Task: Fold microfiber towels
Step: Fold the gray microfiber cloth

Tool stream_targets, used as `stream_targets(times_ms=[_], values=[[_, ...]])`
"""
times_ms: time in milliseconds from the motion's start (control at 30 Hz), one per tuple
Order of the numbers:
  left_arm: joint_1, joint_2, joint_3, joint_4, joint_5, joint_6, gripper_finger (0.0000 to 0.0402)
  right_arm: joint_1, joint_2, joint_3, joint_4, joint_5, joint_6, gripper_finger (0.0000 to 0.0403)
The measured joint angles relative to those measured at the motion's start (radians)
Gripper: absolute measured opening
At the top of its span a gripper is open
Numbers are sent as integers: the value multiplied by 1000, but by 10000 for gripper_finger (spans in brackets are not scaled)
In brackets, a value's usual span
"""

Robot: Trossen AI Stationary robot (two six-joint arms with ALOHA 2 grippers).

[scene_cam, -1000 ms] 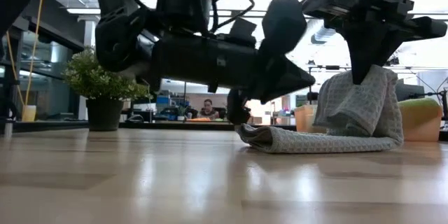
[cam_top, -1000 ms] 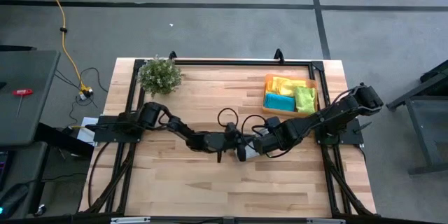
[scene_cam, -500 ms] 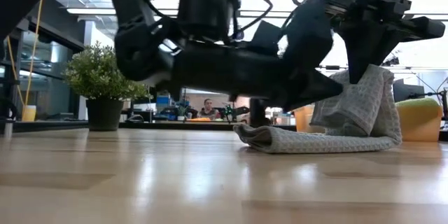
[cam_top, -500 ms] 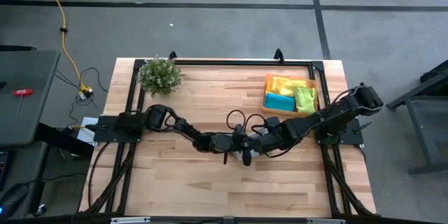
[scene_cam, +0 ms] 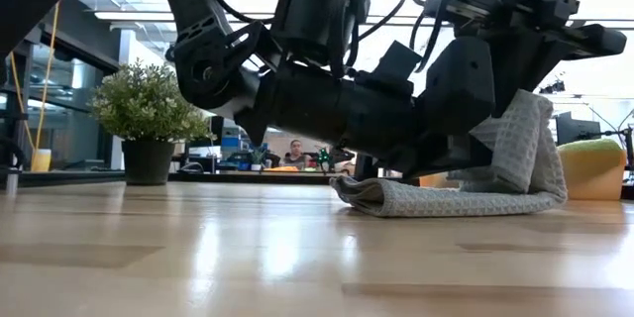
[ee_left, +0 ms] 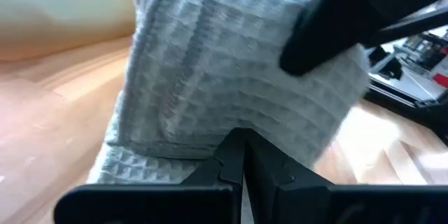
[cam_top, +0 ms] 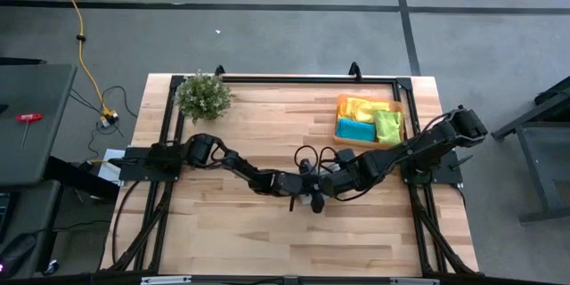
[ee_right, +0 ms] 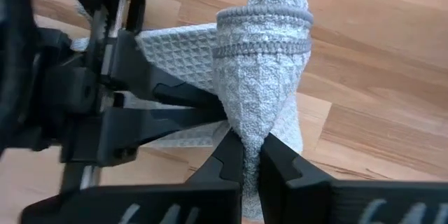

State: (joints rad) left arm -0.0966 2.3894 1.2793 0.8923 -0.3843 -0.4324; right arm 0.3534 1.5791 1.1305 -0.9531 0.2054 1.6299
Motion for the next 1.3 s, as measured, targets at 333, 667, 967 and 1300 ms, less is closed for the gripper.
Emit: stream_targets(times_ms=[333,667,967,1300], values=[[35,0,0,-11,12,-1,0,-1,0,2,83,9,-16,0],[37,-49,-11,-68,188,93,0,-1,0,2,54,30,-45,0],[51,-102,-11,-353,199,235,0,-2,-1,1,44,30,-61,0],[87,-258,-122,-457,2,267,0,-2,0,0,32,31,-86,0]])
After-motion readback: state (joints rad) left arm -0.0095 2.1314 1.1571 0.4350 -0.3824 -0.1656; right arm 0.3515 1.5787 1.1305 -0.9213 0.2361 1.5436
